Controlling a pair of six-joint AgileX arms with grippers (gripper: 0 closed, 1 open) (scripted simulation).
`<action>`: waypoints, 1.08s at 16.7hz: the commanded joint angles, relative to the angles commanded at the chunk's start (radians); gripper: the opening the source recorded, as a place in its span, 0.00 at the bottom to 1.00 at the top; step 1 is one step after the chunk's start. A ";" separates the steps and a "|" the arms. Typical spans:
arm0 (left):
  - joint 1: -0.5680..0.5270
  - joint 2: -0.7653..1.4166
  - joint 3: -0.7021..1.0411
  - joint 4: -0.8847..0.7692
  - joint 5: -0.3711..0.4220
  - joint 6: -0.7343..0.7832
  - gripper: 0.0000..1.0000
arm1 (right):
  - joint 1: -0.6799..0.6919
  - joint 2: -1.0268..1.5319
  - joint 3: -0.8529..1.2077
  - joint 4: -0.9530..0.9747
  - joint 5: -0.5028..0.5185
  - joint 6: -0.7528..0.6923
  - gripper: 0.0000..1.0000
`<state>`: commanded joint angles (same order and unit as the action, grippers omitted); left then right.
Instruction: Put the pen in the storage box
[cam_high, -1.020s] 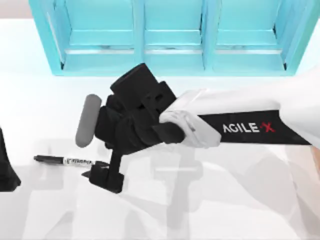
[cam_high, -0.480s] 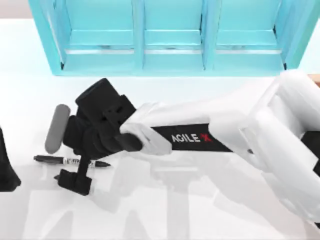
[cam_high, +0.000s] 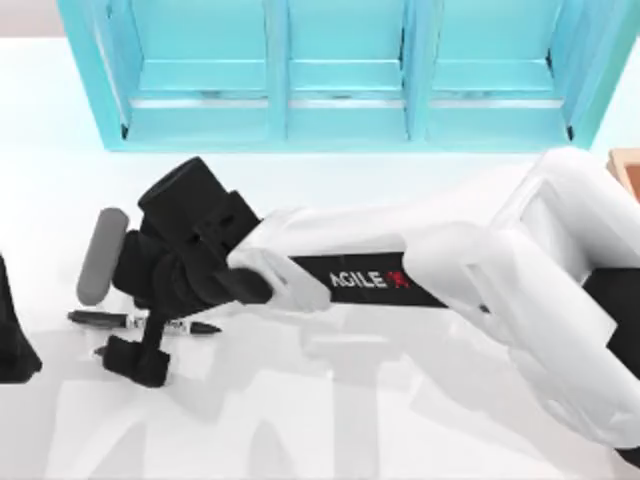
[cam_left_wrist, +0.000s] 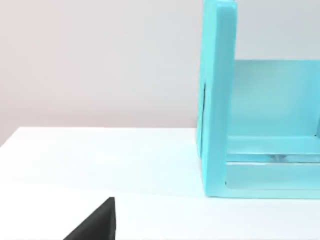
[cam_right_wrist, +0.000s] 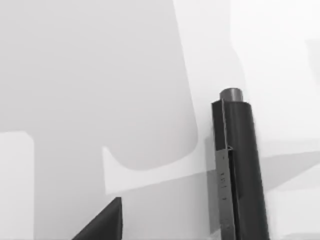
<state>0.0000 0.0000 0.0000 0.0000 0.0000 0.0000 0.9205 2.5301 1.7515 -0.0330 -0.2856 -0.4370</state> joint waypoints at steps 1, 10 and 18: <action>0.000 0.000 0.000 0.000 0.000 0.000 1.00 | 0.000 0.000 0.000 0.000 0.000 0.000 0.77; 0.000 0.000 0.000 0.000 0.000 0.000 1.00 | 0.000 0.000 0.000 0.000 0.000 0.000 0.10; 0.000 0.000 0.000 0.000 0.000 0.000 1.00 | 0.000 0.000 0.000 0.000 0.000 0.000 0.00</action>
<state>0.0000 0.0000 0.0000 0.0000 0.0000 0.0000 0.9205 2.5301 1.7515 -0.0330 -0.2856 -0.4370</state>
